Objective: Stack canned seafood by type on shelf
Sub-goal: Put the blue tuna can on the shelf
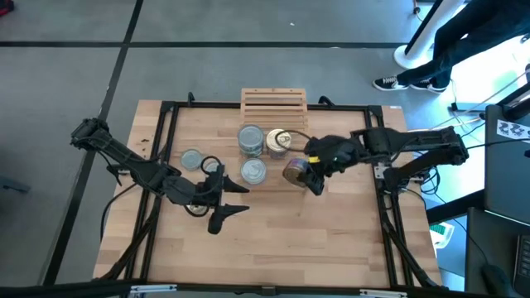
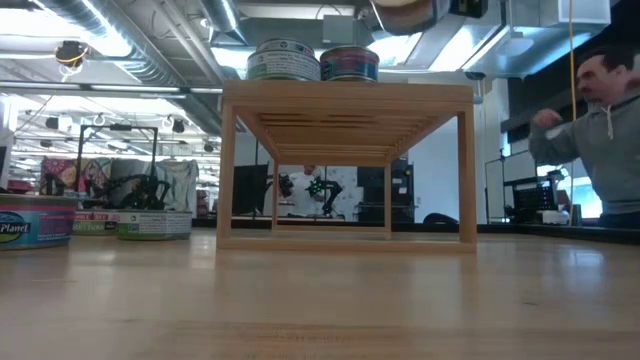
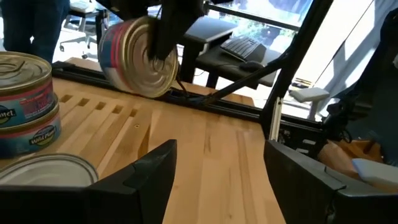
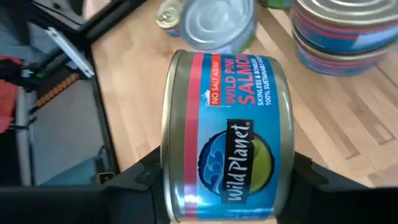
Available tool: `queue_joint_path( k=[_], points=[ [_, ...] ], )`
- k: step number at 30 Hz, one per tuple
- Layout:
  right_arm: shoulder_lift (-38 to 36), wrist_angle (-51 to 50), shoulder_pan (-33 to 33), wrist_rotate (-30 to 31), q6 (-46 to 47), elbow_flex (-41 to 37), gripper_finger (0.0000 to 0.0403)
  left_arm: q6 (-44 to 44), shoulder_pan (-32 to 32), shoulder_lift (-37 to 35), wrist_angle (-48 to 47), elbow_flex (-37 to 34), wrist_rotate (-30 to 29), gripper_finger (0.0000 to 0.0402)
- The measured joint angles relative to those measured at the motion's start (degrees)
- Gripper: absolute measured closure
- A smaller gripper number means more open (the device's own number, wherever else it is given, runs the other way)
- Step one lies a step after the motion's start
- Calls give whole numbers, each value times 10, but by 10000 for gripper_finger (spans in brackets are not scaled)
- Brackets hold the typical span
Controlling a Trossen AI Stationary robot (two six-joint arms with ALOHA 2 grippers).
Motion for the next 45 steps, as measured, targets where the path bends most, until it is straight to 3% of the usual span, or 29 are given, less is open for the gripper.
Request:
queue_joint_path(
  k=[4, 11, 17, 30, 36, 45],
  points=[
    [-3, 14, -12, -33, -13, -8, 213, 0, 0, 0, -4, 0, 0, 164],
    [-2, 157, -48, -153, -13, -104, 213, -3, 1, 9, -4, 0, 0, 164],
    [-2, 196, -97, -226, -28, -129, 213, 33, 2, 65, 75, 0, -1, 164],
    [0, 197, -122, -227, -27, -166, 212, 235, 94, 215, 383, 0, -31, 164],
    [0, 199, -122, -227, -27, -166, 209, 269, 128, 260, 377, 38, -32, 164],
    [8, 200, -122, -227, -12, -165, 205, 300, 129, 268, 287, 89, -30, 164]
  ],
)
